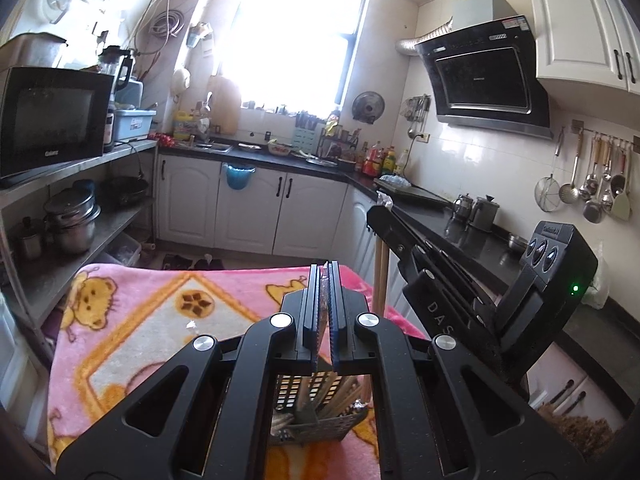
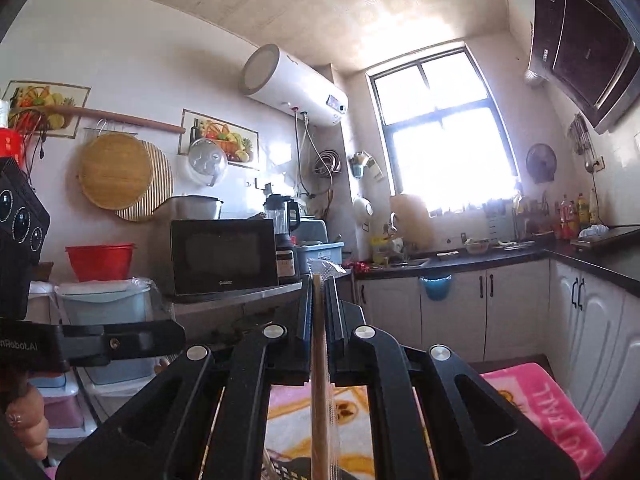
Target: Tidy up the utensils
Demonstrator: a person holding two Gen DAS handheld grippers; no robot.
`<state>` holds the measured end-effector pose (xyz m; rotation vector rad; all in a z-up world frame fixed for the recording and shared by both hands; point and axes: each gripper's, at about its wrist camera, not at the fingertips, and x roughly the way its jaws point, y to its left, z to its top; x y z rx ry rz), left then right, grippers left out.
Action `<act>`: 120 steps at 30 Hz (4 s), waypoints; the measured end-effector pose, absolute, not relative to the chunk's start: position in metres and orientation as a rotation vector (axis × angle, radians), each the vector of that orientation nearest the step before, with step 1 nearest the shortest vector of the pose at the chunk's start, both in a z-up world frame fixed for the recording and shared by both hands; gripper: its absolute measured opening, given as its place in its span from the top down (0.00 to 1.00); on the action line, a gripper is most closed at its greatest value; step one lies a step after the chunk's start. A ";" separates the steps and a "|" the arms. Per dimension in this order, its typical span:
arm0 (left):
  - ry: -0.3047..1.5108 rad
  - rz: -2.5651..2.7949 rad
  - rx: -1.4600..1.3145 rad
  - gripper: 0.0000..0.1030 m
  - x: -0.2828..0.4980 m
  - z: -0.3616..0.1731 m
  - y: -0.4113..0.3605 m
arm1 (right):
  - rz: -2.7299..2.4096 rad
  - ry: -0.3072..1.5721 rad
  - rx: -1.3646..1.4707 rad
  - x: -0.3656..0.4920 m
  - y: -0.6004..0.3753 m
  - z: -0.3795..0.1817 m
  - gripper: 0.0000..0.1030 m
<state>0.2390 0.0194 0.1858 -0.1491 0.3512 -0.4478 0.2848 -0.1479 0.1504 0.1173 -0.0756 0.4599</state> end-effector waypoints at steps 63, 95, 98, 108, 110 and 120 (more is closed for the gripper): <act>0.529 -0.239 -0.250 0.10 0.158 0.080 0.028 | 0.295 0.394 0.083 0.149 -0.217 0.047 0.06; 0.382 -0.066 -0.110 0.10 0.098 -0.010 -0.019 | 0.234 0.224 0.023 0.081 -0.200 -0.010 0.06; 0.373 -0.048 -0.096 0.10 0.099 -0.013 -0.019 | 0.231 0.188 0.021 0.075 -0.198 -0.011 0.06; 0.371 -0.042 -0.131 0.10 0.097 -0.015 -0.009 | 0.213 0.193 0.010 0.074 -0.193 -0.015 0.06; 0.368 -0.042 -0.123 0.10 0.097 -0.015 -0.011 | 0.208 0.194 0.012 0.074 -0.193 -0.016 0.06; 0.356 -0.045 -0.120 0.10 0.095 -0.016 -0.010 | 0.206 0.193 0.010 0.073 -0.192 -0.017 0.06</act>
